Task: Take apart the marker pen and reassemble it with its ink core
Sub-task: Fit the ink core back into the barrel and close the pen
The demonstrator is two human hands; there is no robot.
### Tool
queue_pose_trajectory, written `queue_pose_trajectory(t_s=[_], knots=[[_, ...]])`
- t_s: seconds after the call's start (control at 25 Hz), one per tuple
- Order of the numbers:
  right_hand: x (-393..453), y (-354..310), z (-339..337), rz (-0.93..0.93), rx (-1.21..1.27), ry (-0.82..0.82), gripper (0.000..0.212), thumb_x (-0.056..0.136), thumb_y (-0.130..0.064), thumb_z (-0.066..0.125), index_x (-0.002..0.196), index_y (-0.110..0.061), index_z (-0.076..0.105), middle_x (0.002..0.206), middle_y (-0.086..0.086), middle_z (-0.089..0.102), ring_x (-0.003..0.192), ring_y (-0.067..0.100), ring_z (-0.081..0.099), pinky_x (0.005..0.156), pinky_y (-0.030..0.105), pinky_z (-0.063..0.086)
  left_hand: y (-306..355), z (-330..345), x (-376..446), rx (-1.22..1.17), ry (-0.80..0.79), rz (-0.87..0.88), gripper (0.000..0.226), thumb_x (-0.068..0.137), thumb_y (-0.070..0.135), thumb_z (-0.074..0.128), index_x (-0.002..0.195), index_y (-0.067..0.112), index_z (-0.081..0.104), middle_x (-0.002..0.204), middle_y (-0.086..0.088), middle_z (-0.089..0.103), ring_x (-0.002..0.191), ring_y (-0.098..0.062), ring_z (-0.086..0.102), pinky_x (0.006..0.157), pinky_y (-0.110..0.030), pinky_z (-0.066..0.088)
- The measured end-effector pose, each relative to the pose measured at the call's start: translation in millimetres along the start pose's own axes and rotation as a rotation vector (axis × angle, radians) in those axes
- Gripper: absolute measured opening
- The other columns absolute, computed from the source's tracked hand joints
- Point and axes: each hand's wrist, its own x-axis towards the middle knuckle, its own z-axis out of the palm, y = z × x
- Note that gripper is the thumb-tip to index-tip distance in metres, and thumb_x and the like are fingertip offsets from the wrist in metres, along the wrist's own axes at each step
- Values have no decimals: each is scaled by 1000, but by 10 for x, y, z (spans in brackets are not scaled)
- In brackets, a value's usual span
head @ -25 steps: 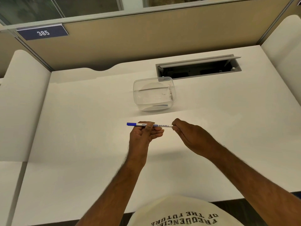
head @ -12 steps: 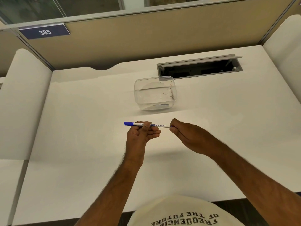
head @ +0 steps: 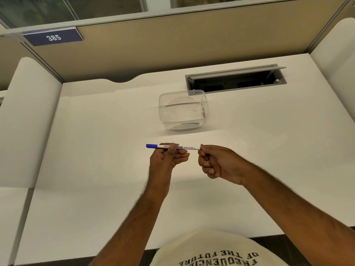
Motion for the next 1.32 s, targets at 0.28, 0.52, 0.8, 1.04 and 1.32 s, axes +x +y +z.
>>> queue_pose_trajectory(t_s=[0.28,0.52,0.8,1.04,1.32], knots=[[-46,67,-61,-470,-1220,319,23,110,-45,31,100,-28,43,71,-1,52,64,23,50,61,38,45,-10,-10,4,-45,-1,-18,17,104,17,55,103,5,67,90,-17,76,83,-31,76,75,-32,63],[7,142,-103,-609,-1473,480,23,108,-45,31,102,-28,46,71,-6,51,62,19,47,55,36,45,-16,21,11,-78,4,-35,18,105,16,55,102,4,67,88,-16,76,80,-29,77,73,-30,63],[35,-22,-41,-1,-82,-56,27,108,-26,37,83,-17,45,69,6,39,55,20,37,45,24,28,-28,-25,-7,-5,-4,-16,16,104,17,55,102,5,66,89,-16,77,82,-31,77,74,-31,63],[5,-41,-15,-336,-945,212,27,110,-36,34,93,-20,46,73,-1,59,60,17,51,55,31,41,-1,-52,13,-32,15,-17,17,105,15,54,103,4,66,89,-16,77,82,-29,77,75,-32,63],[86,128,-91,-821,-1576,526,27,109,-33,37,100,-18,57,81,-4,55,69,22,52,53,39,47,12,-9,22,-76,16,-33,17,105,15,54,103,4,66,88,-16,77,80,-28,77,73,-30,63]])
